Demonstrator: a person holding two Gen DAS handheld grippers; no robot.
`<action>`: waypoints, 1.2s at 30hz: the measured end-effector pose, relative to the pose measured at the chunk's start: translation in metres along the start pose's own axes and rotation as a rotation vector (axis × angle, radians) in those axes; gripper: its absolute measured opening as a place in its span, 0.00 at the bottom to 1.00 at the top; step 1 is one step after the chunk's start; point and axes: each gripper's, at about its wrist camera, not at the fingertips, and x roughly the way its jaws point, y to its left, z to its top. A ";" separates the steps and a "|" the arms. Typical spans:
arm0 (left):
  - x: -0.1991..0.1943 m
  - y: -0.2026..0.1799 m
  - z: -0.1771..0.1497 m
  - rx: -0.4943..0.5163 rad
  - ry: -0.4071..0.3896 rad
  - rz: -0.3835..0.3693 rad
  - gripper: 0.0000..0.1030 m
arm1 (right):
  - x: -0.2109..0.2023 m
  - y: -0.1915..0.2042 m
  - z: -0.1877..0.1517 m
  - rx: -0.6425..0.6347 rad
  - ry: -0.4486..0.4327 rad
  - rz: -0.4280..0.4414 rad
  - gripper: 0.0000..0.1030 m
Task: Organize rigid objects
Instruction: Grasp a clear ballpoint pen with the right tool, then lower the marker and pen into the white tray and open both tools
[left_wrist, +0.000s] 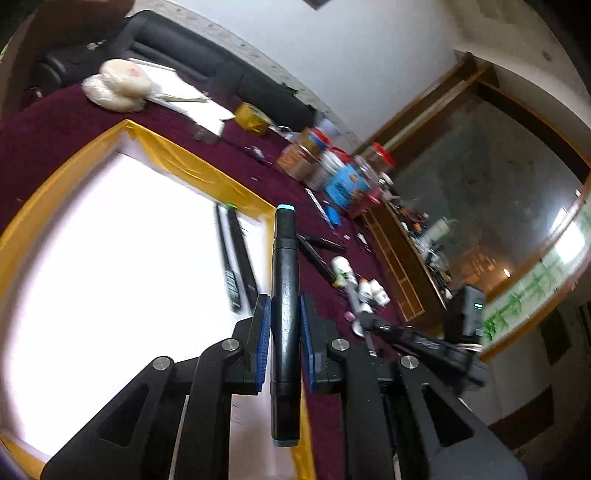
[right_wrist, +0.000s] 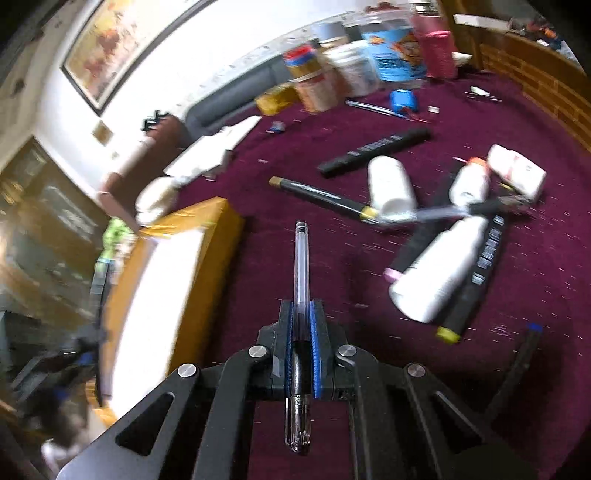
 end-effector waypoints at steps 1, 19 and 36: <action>0.000 0.003 0.006 0.001 0.001 0.016 0.12 | 0.000 0.006 0.003 -0.001 0.006 0.032 0.07; 0.081 0.081 0.065 -0.217 0.163 0.104 0.12 | 0.133 0.145 0.029 -0.171 0.228 0.072 0.07; 0.043 0.028 0.057 -0.125 0.081 0.097 0.59 | 0.100 0.114 0.041 -0.143 0.113 0.059 0.37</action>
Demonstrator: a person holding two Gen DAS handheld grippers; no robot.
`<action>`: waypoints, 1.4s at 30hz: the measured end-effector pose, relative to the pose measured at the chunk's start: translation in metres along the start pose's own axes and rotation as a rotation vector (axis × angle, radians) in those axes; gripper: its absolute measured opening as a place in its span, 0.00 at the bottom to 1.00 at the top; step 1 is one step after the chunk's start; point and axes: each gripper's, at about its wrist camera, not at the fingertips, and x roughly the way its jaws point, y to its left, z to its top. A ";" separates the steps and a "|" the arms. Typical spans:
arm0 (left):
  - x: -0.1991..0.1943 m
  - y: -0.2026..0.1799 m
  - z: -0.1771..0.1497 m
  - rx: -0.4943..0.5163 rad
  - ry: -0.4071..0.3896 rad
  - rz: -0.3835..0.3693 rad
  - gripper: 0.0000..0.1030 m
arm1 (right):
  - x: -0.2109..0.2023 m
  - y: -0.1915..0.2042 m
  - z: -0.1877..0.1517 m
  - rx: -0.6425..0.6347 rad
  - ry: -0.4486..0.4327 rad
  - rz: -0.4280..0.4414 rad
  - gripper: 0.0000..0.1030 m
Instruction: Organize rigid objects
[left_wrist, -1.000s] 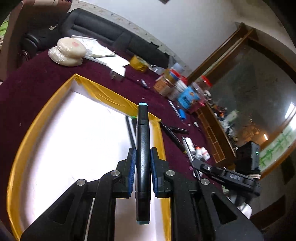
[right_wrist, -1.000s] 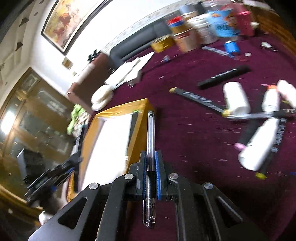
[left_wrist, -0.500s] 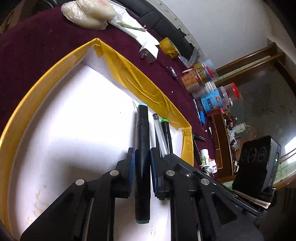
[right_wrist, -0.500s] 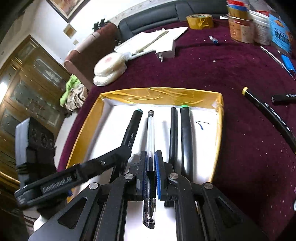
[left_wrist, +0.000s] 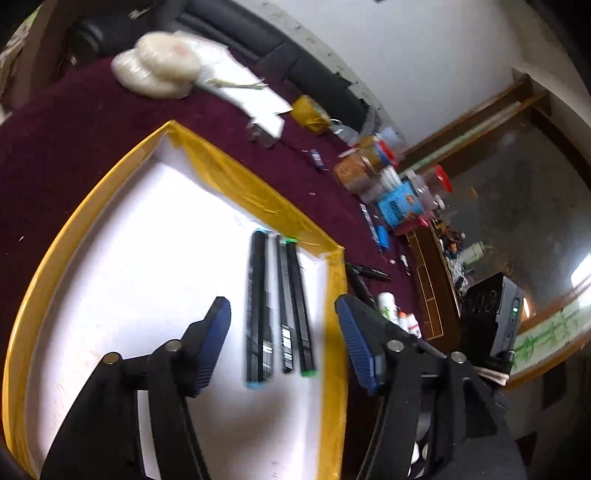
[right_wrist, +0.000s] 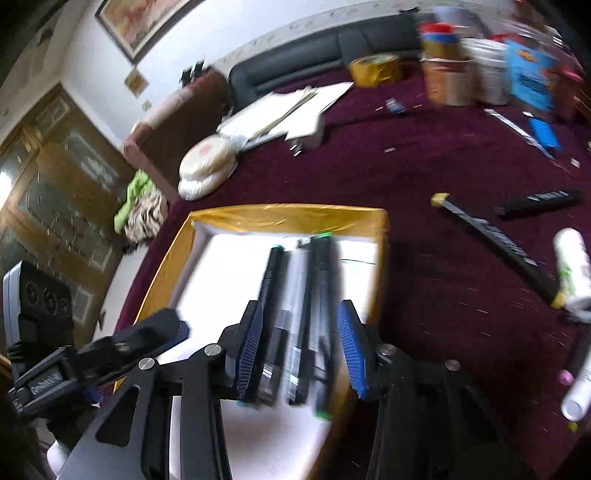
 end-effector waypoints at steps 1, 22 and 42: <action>0.000 -0.008 -0.003 0.015 0.004 -0.009 0.59 | -0.012 -0.010 -0.002 0.022 -0.018 0.017 0.37; 0.064 -0.119 -0.120 0.219 0.307 -0.121 0.67 | -0.122 -0.185 -0.010 0.160 -0.194 -0.270 0.41; 0.052 -0.111 -0.117 0.232 0.245 -0.057 0.67 | -0.056 -0.168 -0.009 0.192 0.026 -0.146 0.28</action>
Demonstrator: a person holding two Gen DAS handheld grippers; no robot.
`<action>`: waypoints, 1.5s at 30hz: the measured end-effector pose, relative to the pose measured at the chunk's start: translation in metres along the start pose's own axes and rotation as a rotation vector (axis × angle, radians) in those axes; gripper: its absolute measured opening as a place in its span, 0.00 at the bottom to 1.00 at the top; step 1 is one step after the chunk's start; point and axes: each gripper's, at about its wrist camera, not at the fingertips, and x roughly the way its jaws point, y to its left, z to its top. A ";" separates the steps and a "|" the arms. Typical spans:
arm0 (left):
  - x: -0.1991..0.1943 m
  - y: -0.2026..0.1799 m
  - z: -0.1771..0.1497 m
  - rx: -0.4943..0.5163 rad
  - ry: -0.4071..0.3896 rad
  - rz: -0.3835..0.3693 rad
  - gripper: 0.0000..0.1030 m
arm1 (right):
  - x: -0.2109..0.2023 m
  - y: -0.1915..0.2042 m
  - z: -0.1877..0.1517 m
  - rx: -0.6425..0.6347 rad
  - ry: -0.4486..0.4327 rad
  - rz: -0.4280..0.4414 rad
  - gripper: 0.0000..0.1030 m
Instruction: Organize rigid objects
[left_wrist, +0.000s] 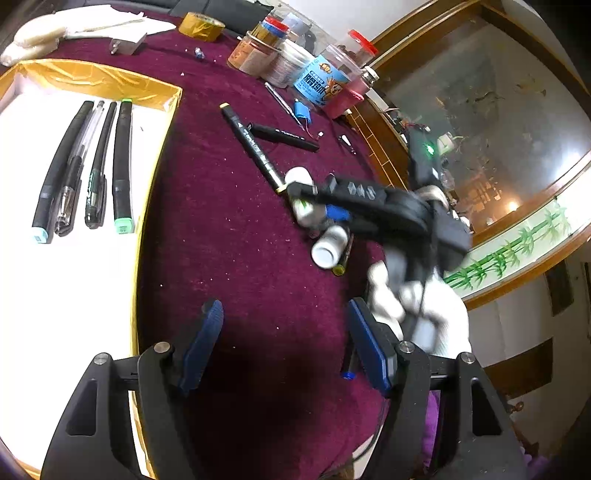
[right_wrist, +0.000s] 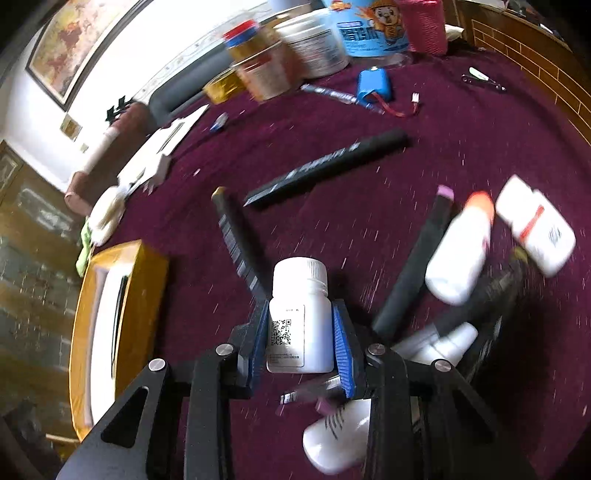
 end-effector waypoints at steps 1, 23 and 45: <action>0.000 -0.001 -0.001 0.003 0.002 0.001 0.67 | -0.003 0.003 -0.009 -0.004 0.011 0.017 0.28; 0.039 -0.045 0.002 0.144 -0.016 0.171 0.69 | -0.081 -0.061 -0.079 0.115 -0.093 0.226 0.35; 0.048 -0.039 -0.004 0.163 0.001 0.060 0.30 | -0.095 -0.086 -0.076 0.117 -0.143 0.141 0.40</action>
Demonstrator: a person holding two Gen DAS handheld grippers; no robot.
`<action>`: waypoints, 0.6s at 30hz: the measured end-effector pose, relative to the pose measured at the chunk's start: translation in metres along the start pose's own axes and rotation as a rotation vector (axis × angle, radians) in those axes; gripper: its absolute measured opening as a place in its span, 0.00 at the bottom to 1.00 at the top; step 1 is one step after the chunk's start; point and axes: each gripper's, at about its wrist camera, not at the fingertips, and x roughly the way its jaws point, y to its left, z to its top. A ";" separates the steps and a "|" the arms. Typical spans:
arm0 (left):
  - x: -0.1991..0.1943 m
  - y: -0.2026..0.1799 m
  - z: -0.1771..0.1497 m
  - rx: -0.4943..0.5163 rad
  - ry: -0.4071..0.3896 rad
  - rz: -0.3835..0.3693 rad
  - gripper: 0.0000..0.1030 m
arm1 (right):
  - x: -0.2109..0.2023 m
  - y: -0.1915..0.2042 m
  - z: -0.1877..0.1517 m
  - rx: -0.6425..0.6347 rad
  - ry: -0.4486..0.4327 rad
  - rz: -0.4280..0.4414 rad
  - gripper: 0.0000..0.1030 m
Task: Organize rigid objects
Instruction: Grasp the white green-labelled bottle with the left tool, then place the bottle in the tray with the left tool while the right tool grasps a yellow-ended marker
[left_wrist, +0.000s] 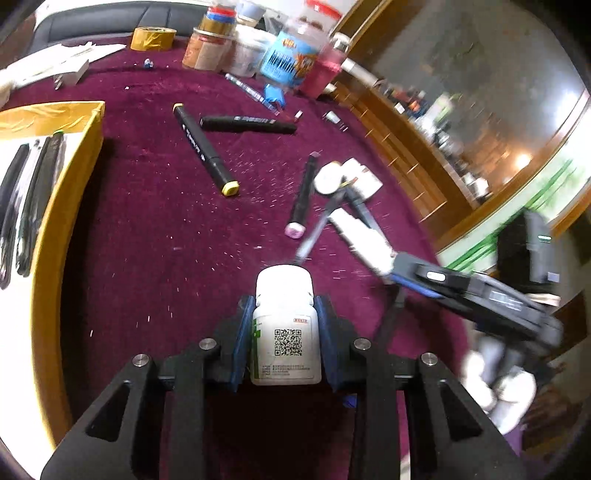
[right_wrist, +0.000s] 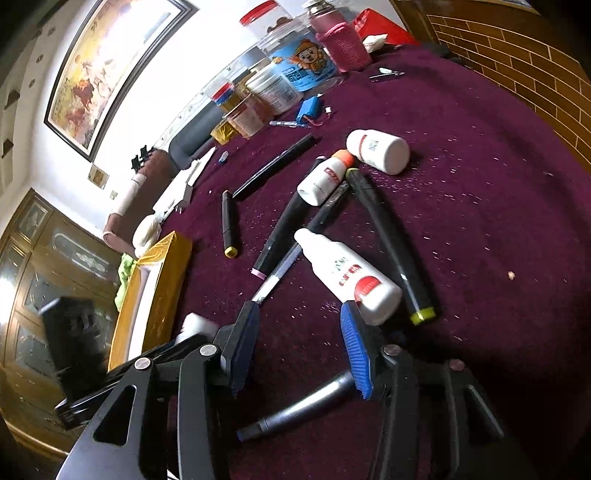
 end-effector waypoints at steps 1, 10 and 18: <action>-0.008 0.000 -0.002 -0.007 -0.013 -0.029 0.30 | 0.003 0.004 0.002 -0.010 0.006 -0.005 0.40; -0.051 0.017 0.001 -0.069 -0.080 -0.170 0.30 | 0.058 0.069 0.032 -0.135 0.060 -0.068 0.40; -0.085 0.061 0.001 -0.127 -0.147 -0.167 0.30 | 0.138 0.117 0.070 -0.239 0.116 -0.218 0.40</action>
